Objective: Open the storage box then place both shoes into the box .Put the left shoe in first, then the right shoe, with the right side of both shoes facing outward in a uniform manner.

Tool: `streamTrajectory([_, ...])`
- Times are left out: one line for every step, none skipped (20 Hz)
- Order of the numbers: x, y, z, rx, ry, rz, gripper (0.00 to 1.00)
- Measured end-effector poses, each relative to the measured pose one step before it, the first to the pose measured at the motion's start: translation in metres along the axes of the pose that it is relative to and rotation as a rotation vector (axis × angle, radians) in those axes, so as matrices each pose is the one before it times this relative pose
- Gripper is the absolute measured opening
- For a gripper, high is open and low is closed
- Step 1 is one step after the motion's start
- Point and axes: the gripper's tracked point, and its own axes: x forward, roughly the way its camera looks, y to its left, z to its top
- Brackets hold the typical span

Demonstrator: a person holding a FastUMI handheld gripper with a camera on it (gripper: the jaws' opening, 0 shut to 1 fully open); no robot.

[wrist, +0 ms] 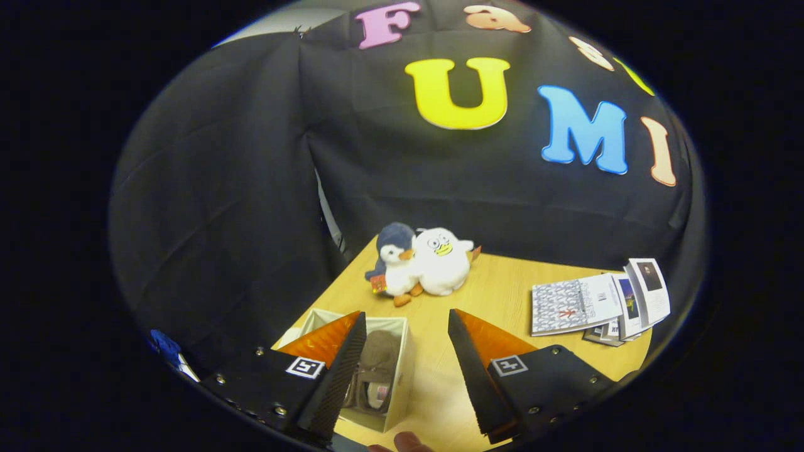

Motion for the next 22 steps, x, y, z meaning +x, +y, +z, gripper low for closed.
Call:
streamTrajectory([-0.01439,-0.0103,0.01474,0.00484,-0.05324,-0.01969,0.81])
streamTrajectory([-0.01143,-0.01427,0.01662,0.00085,-0.05868,-0.02527,0.81])
streamTrajectory([-0.01452,-0.01621,0.01622,-0.00177,-0.06034,-0.0307,0.81])
streamTrajectory([-0.00996,-0.01835,0.01727,-0.00341,-0.0574,-0.03327,0.81])
streamTrajectory([-0.00875,-0.01654,0.01237,-0.00578,-0.05154,-0.02932,0.81])
streamTrajectory([-0.00702,-0.01777,0.01205,-0.00927,-0.05051,-0.03271,0.81])
streamTrajectory([-0.00447,-0.01636,0.00633,-0.00747,-0.04391,-0.02669,0.81])
streamTrajectory([-0.00441,-0.0176,0.00009,-0.00287,-0.02339,-0.03501,0.9])
streamTrajectory([-0.0041,-0.01525,-0.00254,0.00634,-0.01391,-0.02773,0.99])
streamTrajectory([-0.00166,-0.01316,-0.00568,0.0072,0.00007,-0.01673,0.97])
streamTrajectory([-0.00218,-0.01246,-0.00596,0.00686,0.00411,-0.0179,0.97])
streamTrajectory([-0.0035,-0.01406,-0.00385,0.00675,-0.00712,-0.02193,0.97])
streamTrajectory([-0.00499,-0.01354,0.00059,0.00323,-0.01446,-0.0197,0.97])
streamTrajectory([-0.00464,-0.01328,0.0035,-0.00595,-0.02884,-0.01905,0.97])
streamTrajectory([-0.00697,-0.01522,0.00307,-0.01432,-0.0253,-0.02326,0.97])
streamTrajectory([-0.00605,-0.01727,0.0014,-0.01049,-0.01747,-0.02294,0.97])
streamTrajectory([-0.00619,-0.01419,-0.00101,0.00179,-0.01322,-0.01822,0.97])
streamTrajectory([-0.00374,-0.01429,-0.00153,0.01407,-0.01073,-0.01262,0.97])
streamTrajectory([-0.00271,-0.0171,-0.00033,0.01551,-0.01516,-0.00761,0.97])
streamTrajectory([-0.00127,-0.01745,0.0003,0.01567,-0.02355,0.00019,0.97])
streamTrajectory([0.00107,-0.0175,-0.00129,0.01311,-0.02741,0.01026,0.97])
streamTrajectory([-0.00047,-0.02268,-0.00559,0.00102,-0.02294,-0.00061,0.97])
